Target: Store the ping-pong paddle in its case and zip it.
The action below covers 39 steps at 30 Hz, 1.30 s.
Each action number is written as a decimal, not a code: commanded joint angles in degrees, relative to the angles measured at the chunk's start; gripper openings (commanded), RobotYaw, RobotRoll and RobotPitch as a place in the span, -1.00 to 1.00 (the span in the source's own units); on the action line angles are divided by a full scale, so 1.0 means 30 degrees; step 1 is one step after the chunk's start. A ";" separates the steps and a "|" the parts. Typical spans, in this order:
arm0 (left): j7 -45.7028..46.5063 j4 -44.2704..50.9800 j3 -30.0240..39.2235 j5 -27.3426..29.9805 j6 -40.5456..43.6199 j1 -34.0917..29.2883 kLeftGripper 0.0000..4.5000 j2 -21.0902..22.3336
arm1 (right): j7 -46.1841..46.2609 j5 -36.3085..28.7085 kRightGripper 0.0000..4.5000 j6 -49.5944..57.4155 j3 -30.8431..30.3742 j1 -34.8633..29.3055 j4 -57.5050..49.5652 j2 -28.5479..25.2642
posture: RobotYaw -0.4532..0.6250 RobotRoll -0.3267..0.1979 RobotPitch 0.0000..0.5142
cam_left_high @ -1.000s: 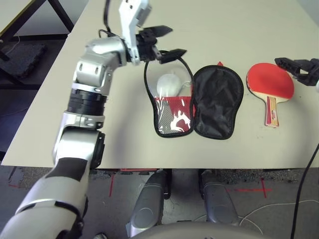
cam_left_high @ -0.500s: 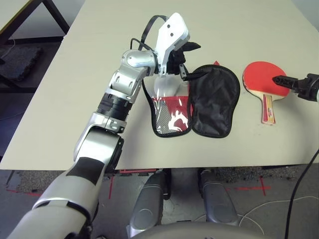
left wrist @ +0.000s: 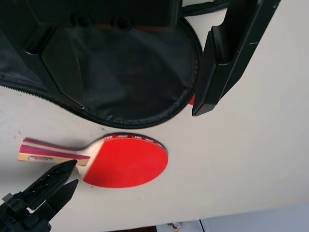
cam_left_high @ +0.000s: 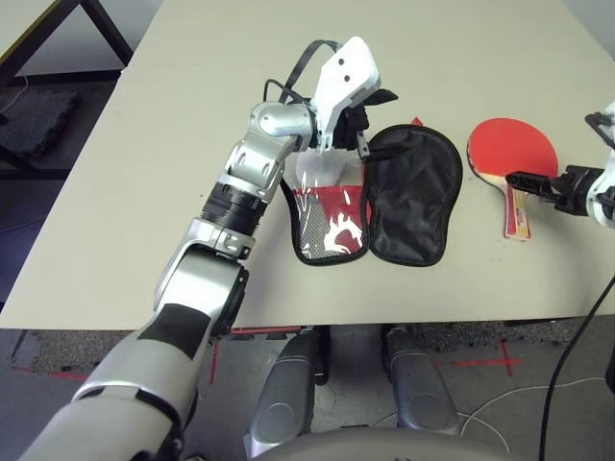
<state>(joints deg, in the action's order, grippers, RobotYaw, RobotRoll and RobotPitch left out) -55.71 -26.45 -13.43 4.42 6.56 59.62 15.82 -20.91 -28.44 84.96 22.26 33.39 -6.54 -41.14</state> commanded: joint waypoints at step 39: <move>-0.1500 0.2958 -0.0641 0.0275 0.2635 -0.1990 1.00 -0.0065 | 0.2413 0.2871 -0.50 -0.1062 -0.1080 -0.0094 0.0157 0.1368 | -0.22 0.25 -0.05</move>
<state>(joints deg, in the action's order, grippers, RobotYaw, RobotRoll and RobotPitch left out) -59.97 -18.46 -14.64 5.07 14.20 54.55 15.70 -15.23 -21.46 81.93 16.74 32.75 -6.44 -37.04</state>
